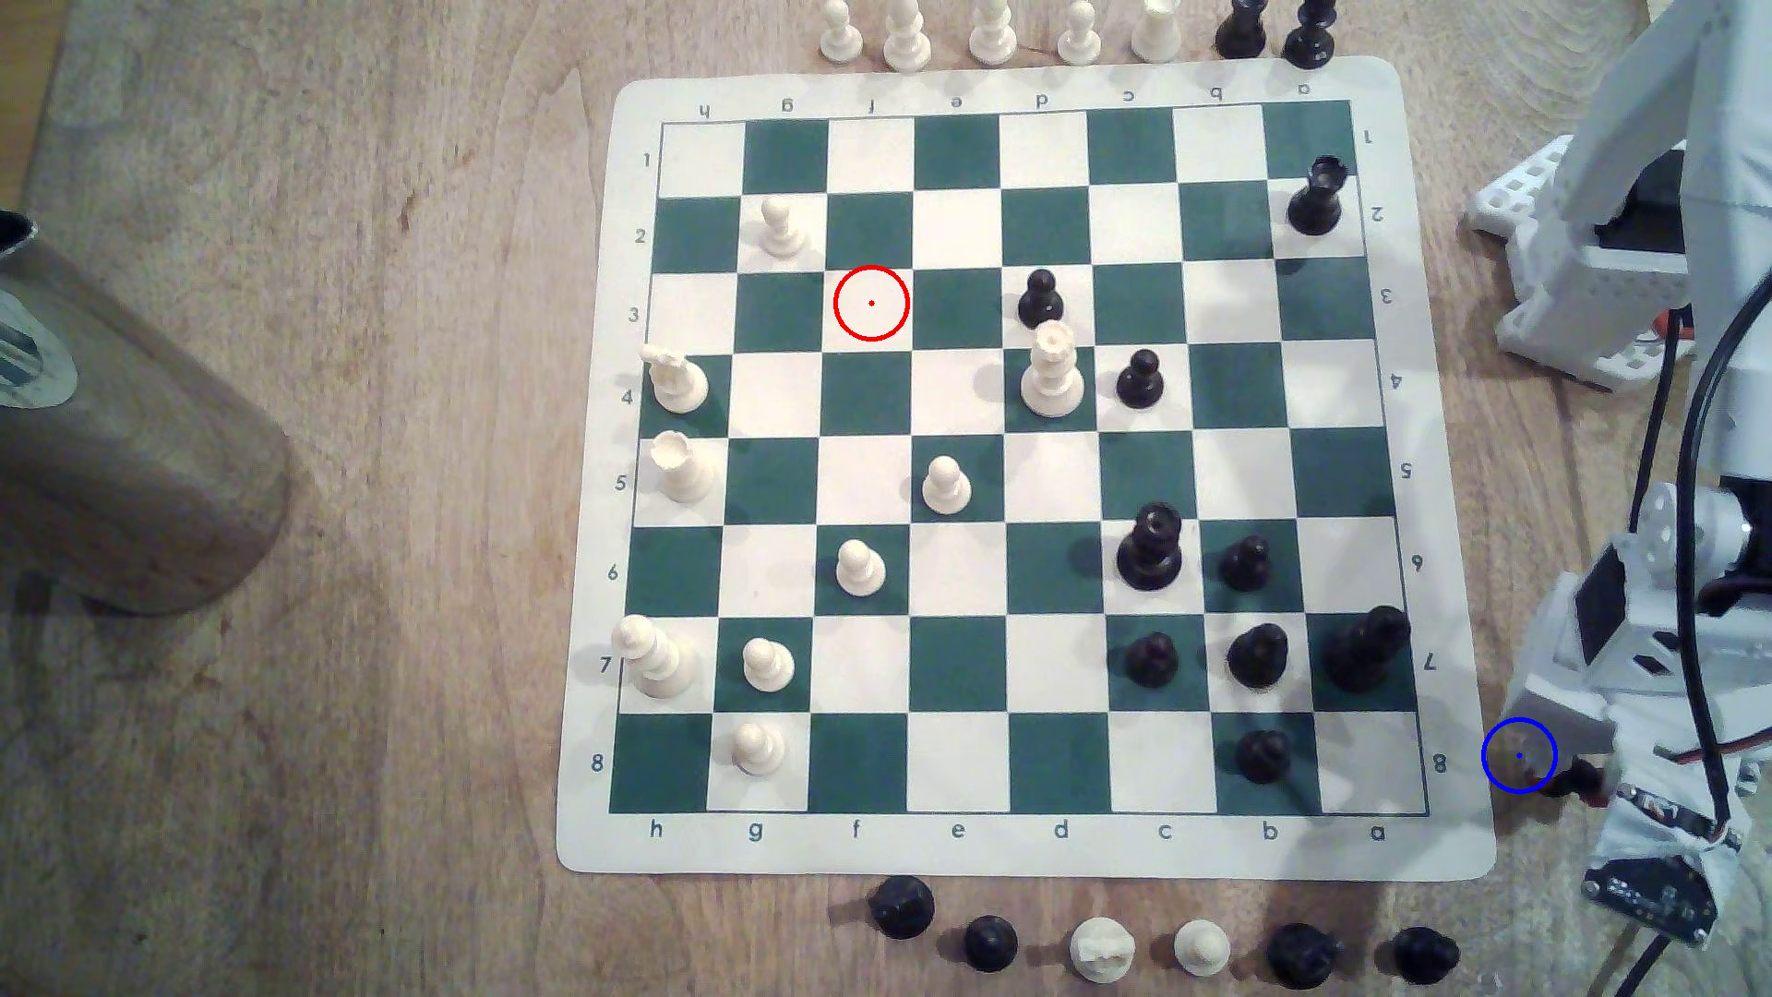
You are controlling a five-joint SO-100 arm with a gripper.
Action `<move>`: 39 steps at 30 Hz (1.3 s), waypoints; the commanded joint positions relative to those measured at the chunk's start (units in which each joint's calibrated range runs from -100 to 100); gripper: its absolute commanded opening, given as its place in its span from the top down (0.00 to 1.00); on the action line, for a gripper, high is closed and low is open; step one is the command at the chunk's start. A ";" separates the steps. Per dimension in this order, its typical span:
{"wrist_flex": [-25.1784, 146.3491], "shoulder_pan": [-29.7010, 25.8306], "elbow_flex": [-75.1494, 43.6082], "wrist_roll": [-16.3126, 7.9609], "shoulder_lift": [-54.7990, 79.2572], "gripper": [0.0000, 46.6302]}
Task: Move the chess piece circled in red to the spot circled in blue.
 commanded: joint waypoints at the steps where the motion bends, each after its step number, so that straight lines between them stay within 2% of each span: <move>1: -1.31 0.27 -0.46 -0.29 -0.86 0.99; 18: -2.54 0.74 0.90 -0.44 0.84 0.98; 20: -2.45 1.36 0.90 -0.29 0.67 0.76; 23: -0.49 1.68 1.08 -0.05 0.24 0.53; 28: 1.64 4.65 1.62 0.24 -6.04 0.44; 39: 7.70 5.27 2.17 -0.05 -14.27 0.43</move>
